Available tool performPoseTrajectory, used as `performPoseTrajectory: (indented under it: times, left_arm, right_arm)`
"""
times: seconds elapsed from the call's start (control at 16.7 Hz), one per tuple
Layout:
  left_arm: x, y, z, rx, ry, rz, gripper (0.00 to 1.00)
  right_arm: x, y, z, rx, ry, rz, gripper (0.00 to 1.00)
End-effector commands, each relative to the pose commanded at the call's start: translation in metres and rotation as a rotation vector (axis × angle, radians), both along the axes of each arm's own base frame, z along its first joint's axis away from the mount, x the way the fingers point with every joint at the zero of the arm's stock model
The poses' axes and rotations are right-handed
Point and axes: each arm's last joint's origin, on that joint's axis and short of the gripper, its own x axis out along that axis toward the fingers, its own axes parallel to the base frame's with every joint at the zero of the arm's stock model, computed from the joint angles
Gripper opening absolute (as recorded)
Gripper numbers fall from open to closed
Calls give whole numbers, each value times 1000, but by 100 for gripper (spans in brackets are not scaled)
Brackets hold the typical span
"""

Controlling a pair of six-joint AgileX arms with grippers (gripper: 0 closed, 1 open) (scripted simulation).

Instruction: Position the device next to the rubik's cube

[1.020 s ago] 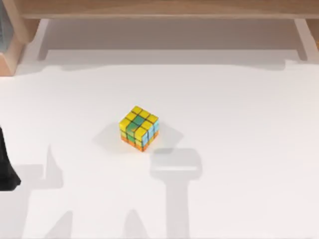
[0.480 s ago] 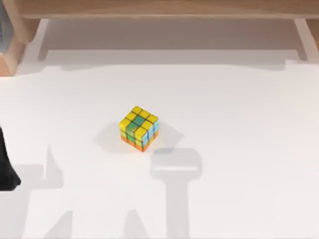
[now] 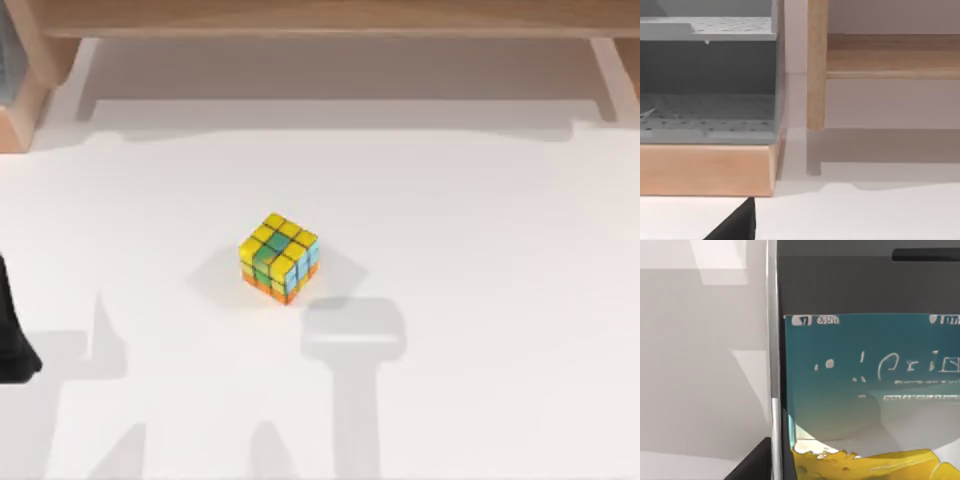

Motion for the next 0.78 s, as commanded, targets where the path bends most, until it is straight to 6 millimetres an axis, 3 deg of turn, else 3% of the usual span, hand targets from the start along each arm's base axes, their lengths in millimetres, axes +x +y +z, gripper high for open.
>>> performPoseTrajectory:
  times: [0.12, 0.18, 0.54, 0.78]
  left_arm:
    - [0, 0, 0, 0, 0, 0, 100]
    - [0, 0, 0, 0, 0, 0, 100]
    - [0, 0, 0, 0, 0, 0, 100]
    - [0, 0, 0, 0, 0, 0, 100]
  right_arm:
    - [0, 0, 0, 0, 0, 0, 0]
    - [0, -1, 10, -16, -14, -1, 0]
    - [0, 0, 28, -13, -10, -1, 0]
    - [0, 0, 28, -12, -10, -2, 0]
